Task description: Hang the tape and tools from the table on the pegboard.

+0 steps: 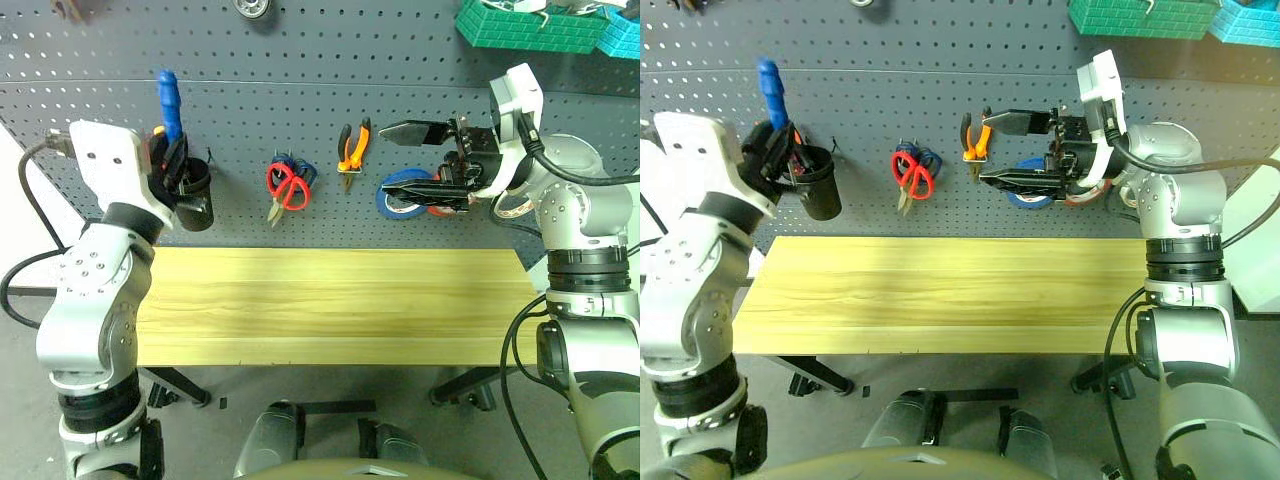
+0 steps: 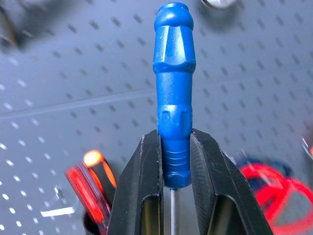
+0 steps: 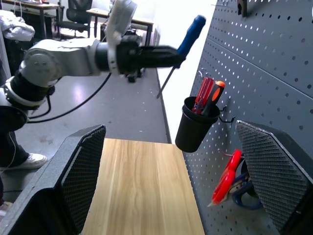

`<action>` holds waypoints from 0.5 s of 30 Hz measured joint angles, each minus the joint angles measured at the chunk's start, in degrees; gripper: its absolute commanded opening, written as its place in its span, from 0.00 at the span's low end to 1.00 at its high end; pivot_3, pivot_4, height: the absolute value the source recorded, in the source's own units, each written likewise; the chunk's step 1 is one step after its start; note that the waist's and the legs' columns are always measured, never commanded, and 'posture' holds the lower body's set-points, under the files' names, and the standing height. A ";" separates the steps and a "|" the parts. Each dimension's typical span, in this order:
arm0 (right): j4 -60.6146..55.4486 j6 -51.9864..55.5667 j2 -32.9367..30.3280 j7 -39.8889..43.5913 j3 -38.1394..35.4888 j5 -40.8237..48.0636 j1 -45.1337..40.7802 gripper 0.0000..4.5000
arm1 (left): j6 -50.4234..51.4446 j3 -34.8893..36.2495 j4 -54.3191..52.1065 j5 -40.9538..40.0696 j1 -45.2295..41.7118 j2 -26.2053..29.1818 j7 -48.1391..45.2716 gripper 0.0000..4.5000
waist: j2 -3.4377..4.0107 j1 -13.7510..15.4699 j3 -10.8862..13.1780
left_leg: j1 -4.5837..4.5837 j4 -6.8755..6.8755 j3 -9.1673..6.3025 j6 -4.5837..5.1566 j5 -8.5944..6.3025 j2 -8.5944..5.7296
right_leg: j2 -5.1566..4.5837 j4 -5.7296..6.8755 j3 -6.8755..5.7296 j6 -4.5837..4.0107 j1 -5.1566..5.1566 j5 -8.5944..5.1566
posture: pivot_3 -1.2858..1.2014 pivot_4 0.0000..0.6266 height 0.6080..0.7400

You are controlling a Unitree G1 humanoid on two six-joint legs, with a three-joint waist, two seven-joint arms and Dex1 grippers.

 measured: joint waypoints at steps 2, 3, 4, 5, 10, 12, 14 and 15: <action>-0.03 -0.13 0.00 -0.18 0.01 -0.01 0.00 1.00 | -2.95 -0.35 4.19 1.22 -2.53 -0.05 0.44 0.09 | -0.01 0.04 -0.16 | 0.03 -0.06 0.01 0.00 0.00 0.00 | 0.00 0.00 0.00 0.00 -0.01 0.00 | 0.61 0.01 1.00; -0.04 -0.15 0.00 -0.36 0.01 -0.01 0.00 1.00 | -4.61 -0.42 6.08 1.78 -3.50 -0.03 0.46 0.09 | 0.00 0.04 -0.19 | 0.04 -0.09 0.02 0.00 0.00 0.00 | 0.01 -0.01 0.00 0.00 -0.01 0.00 | 0.61 0.02 1.00; -0.04 -0.15 0.00 -0.65 0.00 -0.01 -0.01 1.00 | -6.44 -0.62 8.31 2.51 -4.52 0.15 0.30 0.09 | 0.01 0.04 -0.19 | 0.05 -0.09 0.02 0.00 0.00 0.00 | 0.01 0.00 0.00 0.00 -0.02 0.00 | 0.61 0.02 1.00; -0.04 -0.15 0.01 -0.80 0.00 -0.01 -0.01 1.00 | -7.98 -0.85 10.14 2.99 -5.17 0.49 0.05 0.09 | 0.00 0.04 -0.20 | 0.05 -0.11 0.02 0.00 0.00 0.00 | 0.01 0.00 0.00 0.00 -0.02 0.00 | 0.61 0.02 1.00; -0.02 -0.38 0.11 -1.72 0.02 -0.03 0.00 1.00 | -18.58 -2.93 23.10 7.17 -7.76 2.37 -1.76 0.09 | 0.02 0.03 -0.21 | 0.06 -0.12 0.05 0.00 0.00 0.00 | 0.01 -0.01 0.00 0.00 -0.03 0.00 | 0.61 0.03 1.00; -0.05 -0.39 0.11 -1.93 0.04 -0.04 0.00 1.00 | -22.65 -3.27 28.65 8.48 -8.93 2.36 -2.04 0.09 | 0.02 0.07 -0.21 | 0.03 -0.12 0.05 0.00 0.00 0.01 | 0.01 -0.01 0.00 0.00 -0.05 0.00 | 0.61 0.04 1.00; -0.08 -0.39 0.06 -2.15 0.04 -0.07 0.03 1.00 | -26.19 -3.82 32.64 9.93 -10.22 2.39 -1.78 0.09 | 0.02 0.13 -0.21 | 0.03 -0.12 0.05 0.00 0.00 0.01 | -0.01 -0.01 0.00 0.01 -0.05 0.00 | 0.61 0.04 1.00; -0.09 -0.40 0.06 -2.50 0.04 -0.20 0.03 1.00 | -28.53 -4.27 35.53 10.85 -11.48 2.39 -1.44 0.09 | 0.02 0.22 -0.21 | 0.02 -0.12 0.05 0.00 0.00 0.01 | -0.01 -0.01 0.00 0.00 -0.06 0.00 | 0.61 0.04 1.00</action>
